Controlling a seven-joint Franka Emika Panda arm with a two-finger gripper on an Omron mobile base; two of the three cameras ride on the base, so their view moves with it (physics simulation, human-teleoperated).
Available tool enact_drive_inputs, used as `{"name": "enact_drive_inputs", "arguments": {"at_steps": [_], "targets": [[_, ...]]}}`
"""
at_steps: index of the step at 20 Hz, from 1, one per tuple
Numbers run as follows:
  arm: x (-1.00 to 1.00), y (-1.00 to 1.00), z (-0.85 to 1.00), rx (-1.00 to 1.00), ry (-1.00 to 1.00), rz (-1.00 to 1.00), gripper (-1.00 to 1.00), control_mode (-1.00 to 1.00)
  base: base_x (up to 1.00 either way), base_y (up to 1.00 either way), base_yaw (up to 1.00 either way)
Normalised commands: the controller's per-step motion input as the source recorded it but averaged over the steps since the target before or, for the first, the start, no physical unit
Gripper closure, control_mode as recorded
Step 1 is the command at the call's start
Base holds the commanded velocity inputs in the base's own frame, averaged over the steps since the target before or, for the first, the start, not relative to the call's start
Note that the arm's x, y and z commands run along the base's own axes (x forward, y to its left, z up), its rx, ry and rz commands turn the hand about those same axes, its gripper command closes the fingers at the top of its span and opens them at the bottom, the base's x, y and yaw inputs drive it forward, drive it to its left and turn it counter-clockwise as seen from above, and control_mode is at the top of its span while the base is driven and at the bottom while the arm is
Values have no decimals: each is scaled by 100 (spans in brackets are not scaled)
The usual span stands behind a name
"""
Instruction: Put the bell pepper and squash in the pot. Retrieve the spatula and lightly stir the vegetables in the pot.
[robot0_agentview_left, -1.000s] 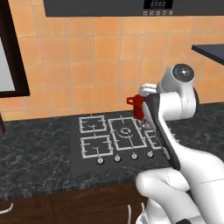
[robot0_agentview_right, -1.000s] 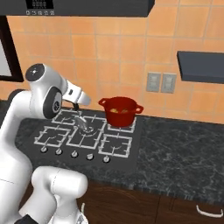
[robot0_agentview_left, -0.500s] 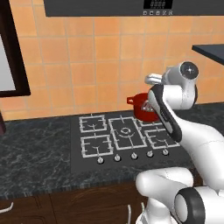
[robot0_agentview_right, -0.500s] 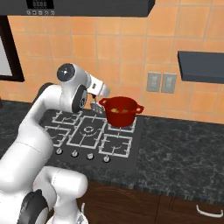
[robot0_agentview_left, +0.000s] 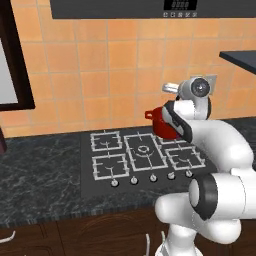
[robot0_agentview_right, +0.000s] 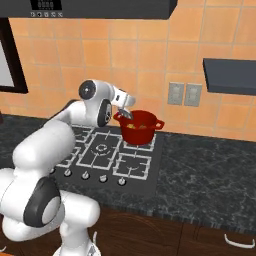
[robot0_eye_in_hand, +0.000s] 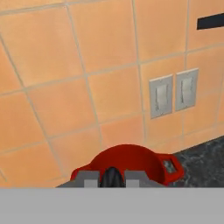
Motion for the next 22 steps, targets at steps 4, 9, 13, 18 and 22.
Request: {"name": "enact_drive_inputs", "arguments": {"at_steps": [4,9,13,18,22], "targets": [[92,-22,-3,1,34,-10,100,-100,0,0,0],[83,-7,-25,0,8,-8,100,-100,0,0,0],[70,-17,-41,4,4,-8,100,-100,0,0,0],[65,-31,-47,11,11,-9,100,-100,0,0,0],[39,-19,-40,14,8,-6,100,-100,0,0,0]]}}
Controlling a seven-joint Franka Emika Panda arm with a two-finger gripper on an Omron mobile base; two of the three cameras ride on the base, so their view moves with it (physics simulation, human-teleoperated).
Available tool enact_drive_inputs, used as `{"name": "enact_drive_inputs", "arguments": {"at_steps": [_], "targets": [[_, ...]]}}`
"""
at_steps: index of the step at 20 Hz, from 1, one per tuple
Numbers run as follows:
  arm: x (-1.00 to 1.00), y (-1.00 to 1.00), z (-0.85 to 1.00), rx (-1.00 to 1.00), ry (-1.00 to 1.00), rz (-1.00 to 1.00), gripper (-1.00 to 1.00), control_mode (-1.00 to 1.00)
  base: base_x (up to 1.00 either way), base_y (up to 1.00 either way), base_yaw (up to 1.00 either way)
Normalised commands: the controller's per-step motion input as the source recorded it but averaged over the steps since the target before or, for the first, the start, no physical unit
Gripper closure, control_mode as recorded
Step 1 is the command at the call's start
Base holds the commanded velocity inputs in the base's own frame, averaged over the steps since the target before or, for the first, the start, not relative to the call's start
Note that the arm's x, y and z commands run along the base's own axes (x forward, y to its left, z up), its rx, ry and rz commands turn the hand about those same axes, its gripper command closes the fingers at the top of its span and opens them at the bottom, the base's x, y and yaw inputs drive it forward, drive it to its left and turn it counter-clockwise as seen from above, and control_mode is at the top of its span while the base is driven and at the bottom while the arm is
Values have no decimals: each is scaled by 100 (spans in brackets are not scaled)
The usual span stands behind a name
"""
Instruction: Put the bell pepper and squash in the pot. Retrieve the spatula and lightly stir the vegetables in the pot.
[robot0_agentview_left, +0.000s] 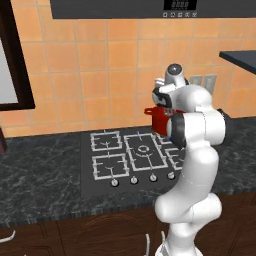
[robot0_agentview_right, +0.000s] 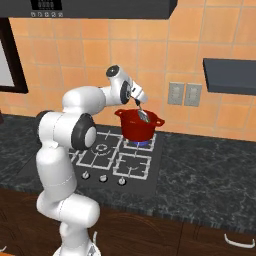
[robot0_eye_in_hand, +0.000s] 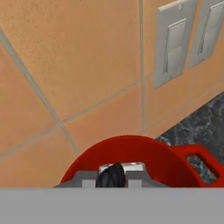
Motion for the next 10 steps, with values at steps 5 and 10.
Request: {"name": "enact_drive_inputs", "arguments": {"at_steps": [5,10], "targets": [[-3,-6,15,16,0,-1,100,-100,0,0,0],[-24,0,47,13,-3,0,100,-100,0,0,0]]}}
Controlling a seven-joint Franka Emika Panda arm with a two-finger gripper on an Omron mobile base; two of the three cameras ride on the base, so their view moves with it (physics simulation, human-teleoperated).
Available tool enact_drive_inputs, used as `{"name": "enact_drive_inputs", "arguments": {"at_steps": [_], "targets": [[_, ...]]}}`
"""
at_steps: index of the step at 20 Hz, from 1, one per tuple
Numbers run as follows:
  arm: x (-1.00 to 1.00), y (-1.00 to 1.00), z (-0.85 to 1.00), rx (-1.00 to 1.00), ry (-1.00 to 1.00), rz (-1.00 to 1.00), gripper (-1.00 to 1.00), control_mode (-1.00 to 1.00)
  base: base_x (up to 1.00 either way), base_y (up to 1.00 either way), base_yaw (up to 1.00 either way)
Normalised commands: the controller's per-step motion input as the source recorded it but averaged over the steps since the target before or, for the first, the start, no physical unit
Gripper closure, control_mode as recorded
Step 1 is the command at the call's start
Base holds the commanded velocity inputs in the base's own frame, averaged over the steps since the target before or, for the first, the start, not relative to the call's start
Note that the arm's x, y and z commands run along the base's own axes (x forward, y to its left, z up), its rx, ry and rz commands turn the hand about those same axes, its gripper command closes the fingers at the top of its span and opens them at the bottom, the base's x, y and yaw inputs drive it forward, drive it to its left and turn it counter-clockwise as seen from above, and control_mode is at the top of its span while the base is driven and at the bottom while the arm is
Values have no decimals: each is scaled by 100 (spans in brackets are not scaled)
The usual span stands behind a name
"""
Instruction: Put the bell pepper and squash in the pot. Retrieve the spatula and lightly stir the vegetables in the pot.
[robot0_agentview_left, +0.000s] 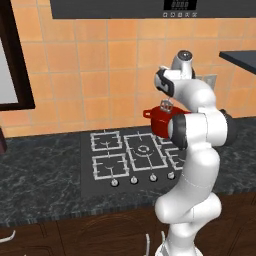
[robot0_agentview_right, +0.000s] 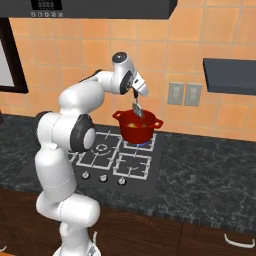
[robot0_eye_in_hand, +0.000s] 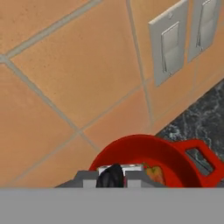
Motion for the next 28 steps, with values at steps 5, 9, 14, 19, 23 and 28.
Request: {"name": "enact_drive_inputs", "arguments": {"at_steps": [5,9,14,19,23,28], "targets": [[0,-4,-11,4,8,-4,100,-100,0,0,0],[0,-9,-25,0,19,-7,100,-100,0,0,0],[-2,-2,-11,6,18,-1,100,-100,0,0,0],[22,0,-62,1,7,0,100,-100,0,0,0],[20,0,-87,-3,0,-3,100,-100,0,0,0],[-31,0,-1,0,-1,0,100,-100,0,0,0]]}}
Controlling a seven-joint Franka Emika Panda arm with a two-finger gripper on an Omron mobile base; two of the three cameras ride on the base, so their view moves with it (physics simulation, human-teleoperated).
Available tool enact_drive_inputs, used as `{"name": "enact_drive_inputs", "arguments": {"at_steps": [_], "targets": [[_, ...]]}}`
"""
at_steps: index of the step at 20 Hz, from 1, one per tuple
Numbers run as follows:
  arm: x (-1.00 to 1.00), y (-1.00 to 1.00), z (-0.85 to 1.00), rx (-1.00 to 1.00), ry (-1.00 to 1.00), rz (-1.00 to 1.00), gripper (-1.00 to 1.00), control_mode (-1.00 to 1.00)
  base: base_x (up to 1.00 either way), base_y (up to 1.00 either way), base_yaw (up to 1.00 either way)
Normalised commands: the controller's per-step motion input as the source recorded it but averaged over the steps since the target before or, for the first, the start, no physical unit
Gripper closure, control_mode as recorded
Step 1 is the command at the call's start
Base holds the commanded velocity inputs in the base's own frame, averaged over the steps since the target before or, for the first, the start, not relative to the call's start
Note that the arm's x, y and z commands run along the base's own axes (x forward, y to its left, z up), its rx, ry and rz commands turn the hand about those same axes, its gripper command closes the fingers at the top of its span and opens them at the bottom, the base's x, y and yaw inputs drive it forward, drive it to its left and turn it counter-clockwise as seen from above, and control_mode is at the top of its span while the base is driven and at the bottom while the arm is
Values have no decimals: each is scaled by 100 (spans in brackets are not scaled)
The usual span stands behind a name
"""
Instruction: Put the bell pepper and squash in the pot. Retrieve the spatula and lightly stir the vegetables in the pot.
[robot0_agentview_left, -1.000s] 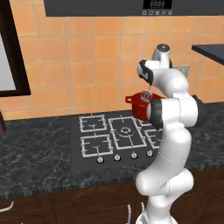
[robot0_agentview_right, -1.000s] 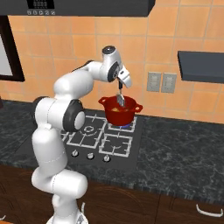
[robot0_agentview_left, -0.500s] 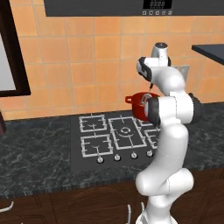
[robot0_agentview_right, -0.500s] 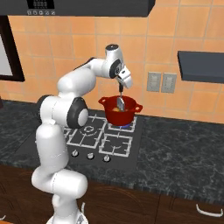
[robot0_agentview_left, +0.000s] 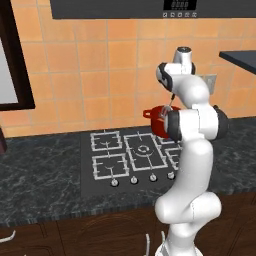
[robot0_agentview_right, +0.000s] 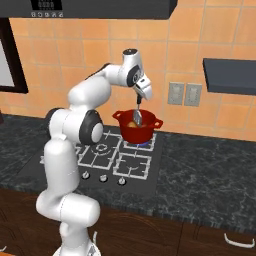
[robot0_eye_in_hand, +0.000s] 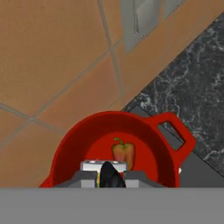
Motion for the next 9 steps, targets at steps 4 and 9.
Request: {"name": "enact_drive_inputs", "arguments": {"at_steps": [4,9], "targets": [[-69,0,44,0,-2,-5,100,-100,0,0,0],[-3,15,1,0,0,-1,100,-100,0,0,0]]}}
